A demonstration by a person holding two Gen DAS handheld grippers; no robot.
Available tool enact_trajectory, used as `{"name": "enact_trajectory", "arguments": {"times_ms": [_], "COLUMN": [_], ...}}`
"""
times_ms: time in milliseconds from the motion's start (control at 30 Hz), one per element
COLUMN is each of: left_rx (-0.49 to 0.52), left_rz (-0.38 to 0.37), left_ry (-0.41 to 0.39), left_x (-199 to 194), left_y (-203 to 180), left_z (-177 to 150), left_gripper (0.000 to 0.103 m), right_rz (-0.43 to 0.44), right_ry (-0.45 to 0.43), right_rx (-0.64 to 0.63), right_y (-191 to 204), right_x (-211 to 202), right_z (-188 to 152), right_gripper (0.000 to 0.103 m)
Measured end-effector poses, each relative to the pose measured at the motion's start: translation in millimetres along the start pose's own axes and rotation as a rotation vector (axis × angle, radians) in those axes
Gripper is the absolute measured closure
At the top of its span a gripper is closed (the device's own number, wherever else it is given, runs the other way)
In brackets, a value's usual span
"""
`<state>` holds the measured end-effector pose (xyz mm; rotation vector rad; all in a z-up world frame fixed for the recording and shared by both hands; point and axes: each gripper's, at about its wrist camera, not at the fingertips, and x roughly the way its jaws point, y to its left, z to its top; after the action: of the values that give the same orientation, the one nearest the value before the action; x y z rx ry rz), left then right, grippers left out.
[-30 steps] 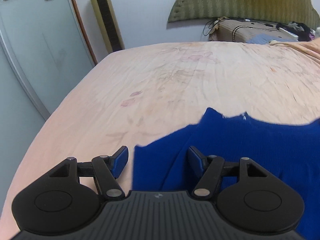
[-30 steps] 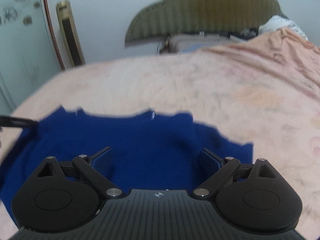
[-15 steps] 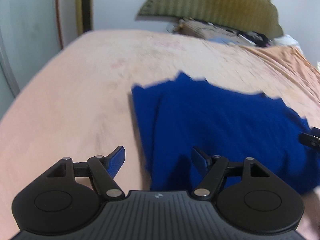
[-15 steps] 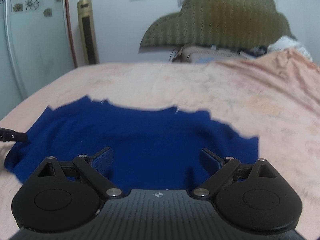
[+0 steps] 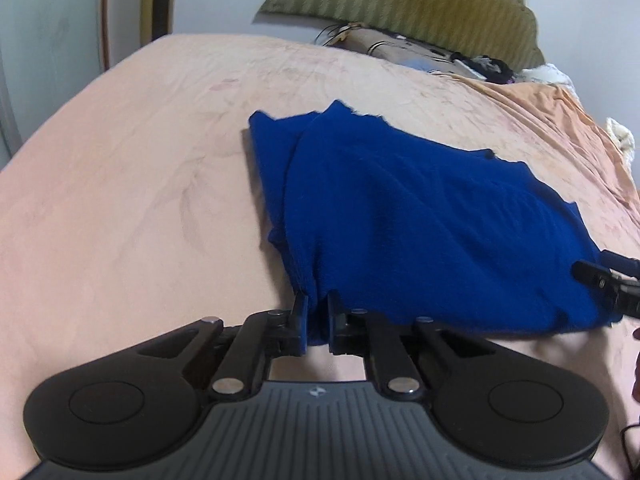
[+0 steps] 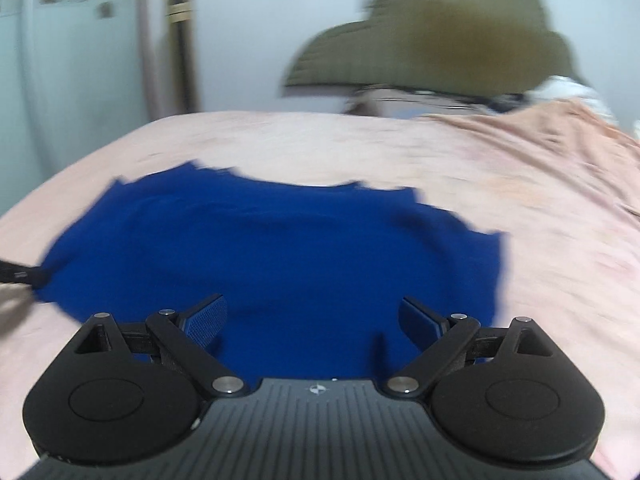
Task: Fold small clothes
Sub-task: 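Pinch and straighten the folded sweater edge with the left gripper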
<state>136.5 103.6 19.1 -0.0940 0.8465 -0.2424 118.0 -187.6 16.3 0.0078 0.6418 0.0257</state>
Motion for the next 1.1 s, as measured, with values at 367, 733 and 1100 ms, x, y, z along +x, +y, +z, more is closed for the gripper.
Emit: {"name": "enact_trajectory", "arguments": {"times_ms": [367,733,1100], "left_rx": [0.056,0.104,0.111], "left_rz": [0.053,0.123,0.189], "left_ry": [-0.031,-0.045,-0.010], "left_x": [-12.7,-34.2,-29.3], "left_y": [-7.5,4.3,-0.4], "left_z": [-9.3,-23.4,-22.4], "left_gripper": [0.098,0.103,0.101], "right_rz": [-0.088,-0.110,-0.007], "right_ry": [0.093,0.129,0.074], "right_rx": [0.207,0.188,-0.056], "right_y": [-60.3,-79.3,-8.8], "right_x": [-3.8,-15.0,-11.5], "right_z": [-37.6,-36.4,-23.7], "right_gripper": [0.090,0.082,0.034]}}
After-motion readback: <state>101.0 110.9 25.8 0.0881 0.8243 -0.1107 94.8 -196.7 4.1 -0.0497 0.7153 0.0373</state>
